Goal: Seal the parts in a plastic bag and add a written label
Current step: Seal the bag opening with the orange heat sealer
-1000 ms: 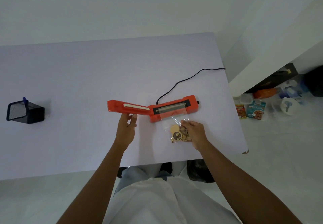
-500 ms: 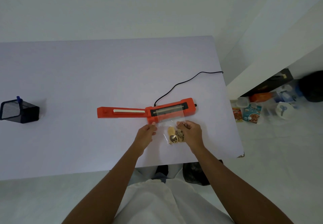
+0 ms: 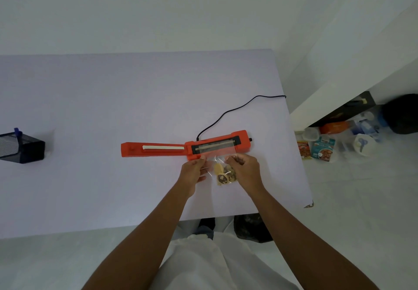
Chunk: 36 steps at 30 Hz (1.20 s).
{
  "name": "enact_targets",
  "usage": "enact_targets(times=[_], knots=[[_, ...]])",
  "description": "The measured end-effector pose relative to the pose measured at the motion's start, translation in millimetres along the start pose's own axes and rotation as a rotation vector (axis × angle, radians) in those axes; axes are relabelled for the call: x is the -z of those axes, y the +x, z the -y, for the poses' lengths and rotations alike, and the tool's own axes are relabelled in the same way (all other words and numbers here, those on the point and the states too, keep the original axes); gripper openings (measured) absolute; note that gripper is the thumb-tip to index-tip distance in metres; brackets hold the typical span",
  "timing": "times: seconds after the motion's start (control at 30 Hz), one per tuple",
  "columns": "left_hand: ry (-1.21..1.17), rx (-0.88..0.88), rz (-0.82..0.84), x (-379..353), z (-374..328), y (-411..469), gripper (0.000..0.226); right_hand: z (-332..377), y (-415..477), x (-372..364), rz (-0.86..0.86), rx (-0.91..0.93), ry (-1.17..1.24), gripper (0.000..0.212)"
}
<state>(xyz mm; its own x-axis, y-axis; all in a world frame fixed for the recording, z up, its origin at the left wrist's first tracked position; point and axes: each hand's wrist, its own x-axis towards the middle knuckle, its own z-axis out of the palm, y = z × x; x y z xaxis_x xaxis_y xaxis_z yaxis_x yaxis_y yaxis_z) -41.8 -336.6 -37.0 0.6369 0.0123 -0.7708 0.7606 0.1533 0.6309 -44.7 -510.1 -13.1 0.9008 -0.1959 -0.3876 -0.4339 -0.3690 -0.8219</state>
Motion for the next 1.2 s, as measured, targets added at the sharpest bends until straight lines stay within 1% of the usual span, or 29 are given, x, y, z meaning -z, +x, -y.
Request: enact_targets(times=[0.17, 0.4, 0.57, 0.73, 0.87, 1.0, 1.07, 1.2], knots=[[-0.101, 0.055, 0.011, -2, -4, 2, 0.026, 9, 1, 2, 0.016, 0.083, -0.058, 0.014], [-0.131, 0.056, 0.017, -4, -9, -2, 0.023, 18, 2, -1, 0.038, 0.166, -0.167, 0.018], [-0.129, 0.064, 0.010, -3, -11, -1, 0.025, 24, 1, -2, 0.050, 0.193, -0.190, 0.019], [-0.173, 0.046, 0.033, 0, -14, -5, 0.028, 24, -3, -1, 0.061, 0.245, -0.156, 0.014], [-0.199, -0.010, 0.027, 4, -20, -10, 0.026, 27, -7, -1, 0.051, 0.275, -0.072, 0.012], [-0.187, -0.127, 0.010, 9, -32, -20, 0.019, 31, -15, 2, 0.047, 0.321, 0.044, 0.013], [-0.166, -0.208, 0.004, 14, -38, -29, 0.017, 32, -19, 4, 0.066, 0.300, 0.105, 0.012], [-0.041, -0.356, 0.011, 26, -47, -53, 0.018, 34, -24, 3, 0.127, 0.182, 0.244, 0.013]])
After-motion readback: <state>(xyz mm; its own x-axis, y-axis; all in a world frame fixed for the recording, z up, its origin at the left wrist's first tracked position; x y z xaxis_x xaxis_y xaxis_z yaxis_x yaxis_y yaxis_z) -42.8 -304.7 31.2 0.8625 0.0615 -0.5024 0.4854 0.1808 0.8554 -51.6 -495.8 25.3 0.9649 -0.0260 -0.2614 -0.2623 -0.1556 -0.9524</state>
